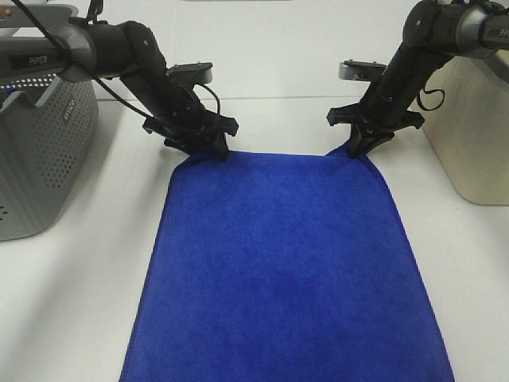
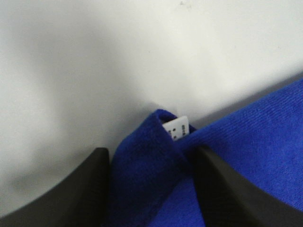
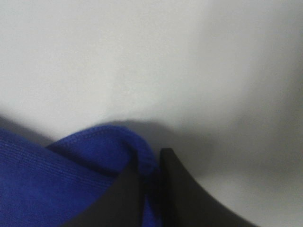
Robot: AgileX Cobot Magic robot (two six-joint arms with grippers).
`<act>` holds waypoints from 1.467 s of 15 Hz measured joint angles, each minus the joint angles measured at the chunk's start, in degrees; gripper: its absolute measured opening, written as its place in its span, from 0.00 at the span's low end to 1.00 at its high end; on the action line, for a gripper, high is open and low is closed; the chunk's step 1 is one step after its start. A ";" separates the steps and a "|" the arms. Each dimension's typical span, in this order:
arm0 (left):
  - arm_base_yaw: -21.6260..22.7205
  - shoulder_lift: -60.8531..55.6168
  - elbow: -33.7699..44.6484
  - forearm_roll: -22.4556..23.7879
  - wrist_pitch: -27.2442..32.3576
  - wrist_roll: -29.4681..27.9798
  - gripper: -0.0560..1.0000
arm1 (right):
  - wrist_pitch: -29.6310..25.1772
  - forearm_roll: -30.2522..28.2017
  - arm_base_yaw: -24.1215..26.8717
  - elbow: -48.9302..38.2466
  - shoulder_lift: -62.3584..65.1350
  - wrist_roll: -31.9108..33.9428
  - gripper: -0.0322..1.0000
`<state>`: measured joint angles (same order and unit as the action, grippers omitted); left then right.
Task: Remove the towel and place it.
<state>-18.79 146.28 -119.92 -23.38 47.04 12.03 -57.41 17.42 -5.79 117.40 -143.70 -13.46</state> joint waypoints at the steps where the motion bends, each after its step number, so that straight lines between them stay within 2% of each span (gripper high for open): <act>1: 0.00 0.11 0.00 0.40 -0.23 0.00 0.45 | 0.06 0.00 0.00 0.00 -0.06 0.00 0.06; 5: -0.06 0.17 0.00 1.55 -0.34 0.00 0.18 | 0.06 0.00 0.00 0.00 -0.06 0.17 0.05; 7: -0.17 0.17 -0.17 3.27 -0.23 0.00 0.10 | 0.06 -0.29 0.00 0.00 -0.06 0.52 0.05; 12: -0.23 0.17 -4.13 8.65 0.80 -4.07 0.09 | 2.35 -1.20 0.00 0.00 2.35 0.63 0.05; 15: -0.23 0.17 -6.76 11.00 0.46 -5.10 0.09 | 7.10 -1.20 0.00 0.00 4.13 1.66 0.05; 22: -0.23 0.17 -7.91 15.07 -11.29 -5.39 0.09 | 17.88 -1.15 -0.06 0.00 5.04 2.98 0.05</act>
<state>-19.02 146.45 -127.83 -8.31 35.75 6.65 -39.53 16.27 -5.84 117.40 -138.66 -10.49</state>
